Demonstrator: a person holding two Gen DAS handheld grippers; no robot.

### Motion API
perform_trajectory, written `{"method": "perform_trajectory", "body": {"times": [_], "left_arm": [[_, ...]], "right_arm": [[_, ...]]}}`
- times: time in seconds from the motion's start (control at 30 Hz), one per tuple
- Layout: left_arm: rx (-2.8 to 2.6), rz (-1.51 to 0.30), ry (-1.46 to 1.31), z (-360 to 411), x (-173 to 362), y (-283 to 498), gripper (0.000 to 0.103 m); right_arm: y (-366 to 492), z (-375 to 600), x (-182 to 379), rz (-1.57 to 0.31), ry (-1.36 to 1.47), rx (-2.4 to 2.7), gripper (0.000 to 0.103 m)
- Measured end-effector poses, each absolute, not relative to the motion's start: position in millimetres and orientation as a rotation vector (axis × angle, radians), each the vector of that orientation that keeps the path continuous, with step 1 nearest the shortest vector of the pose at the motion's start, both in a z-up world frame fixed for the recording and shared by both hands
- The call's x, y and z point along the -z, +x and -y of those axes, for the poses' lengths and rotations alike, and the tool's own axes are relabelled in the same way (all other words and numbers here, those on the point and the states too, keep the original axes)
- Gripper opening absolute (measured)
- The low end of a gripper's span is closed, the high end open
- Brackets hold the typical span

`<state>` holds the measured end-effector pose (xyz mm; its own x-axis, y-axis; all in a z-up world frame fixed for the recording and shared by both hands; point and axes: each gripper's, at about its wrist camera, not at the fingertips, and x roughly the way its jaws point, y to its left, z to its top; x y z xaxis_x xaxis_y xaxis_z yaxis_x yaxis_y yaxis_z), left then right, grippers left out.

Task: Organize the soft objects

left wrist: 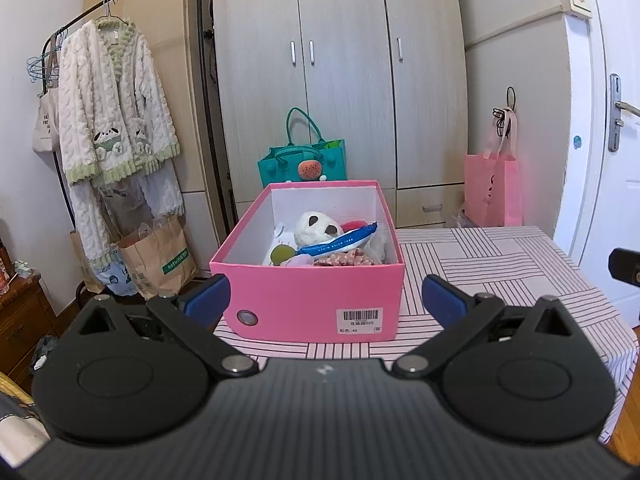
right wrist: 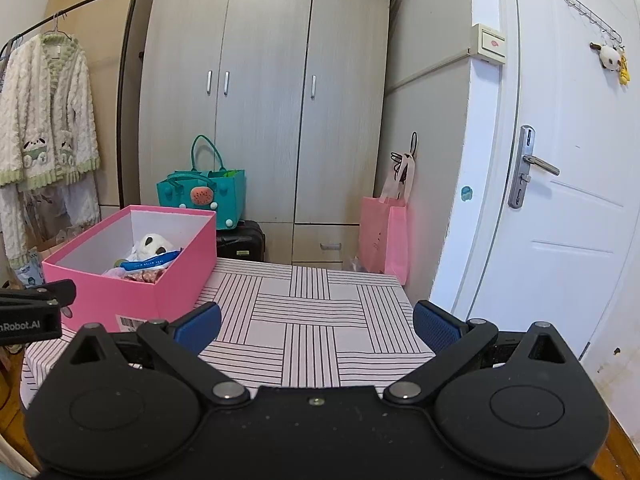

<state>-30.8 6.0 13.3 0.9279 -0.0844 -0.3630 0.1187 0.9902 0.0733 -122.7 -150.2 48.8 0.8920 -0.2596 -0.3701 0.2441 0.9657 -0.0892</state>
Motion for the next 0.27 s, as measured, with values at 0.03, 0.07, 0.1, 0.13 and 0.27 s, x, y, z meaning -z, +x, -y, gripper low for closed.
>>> {"method": "perform_trajectory", "body": {"times": [0.03, 0.07, 0.1, 0.13, 0.27], "left_arm": [[0.105, -0.365, 0.095, -6.0, -12.9, -31.3, 0.103], [0.106, -0.363, 0.098, -5.8, -12.7, -31.7, 0.103], [0.105, -0.359, 0.101, -5.5, -12.5, -32.0, 0.103], [0.104, -0.357, 0.104, -5.2, -12.3, -32.6, 0.103], [0.104, -0.356, 0.104, -3.9, -12.2, -33.9, 0.103]], "right_arm": [[-122.4, 150.2, -48.6, -0.390, -0.042, 0.261, 0.103], [-122.2, 150.3, -48.5, -0.390, -0.042, 0.262, 0.103], [-122.1, 150.6, -48.5, -0.390, -0.042, 0.261, 0.103], [-121.9, 150.7, -48.4, -0.390, -0.042, 0.261, 0.103], [-120.7, 151.3, -47.3, -0.392, -0.040, 0.265, 0.103]]}}
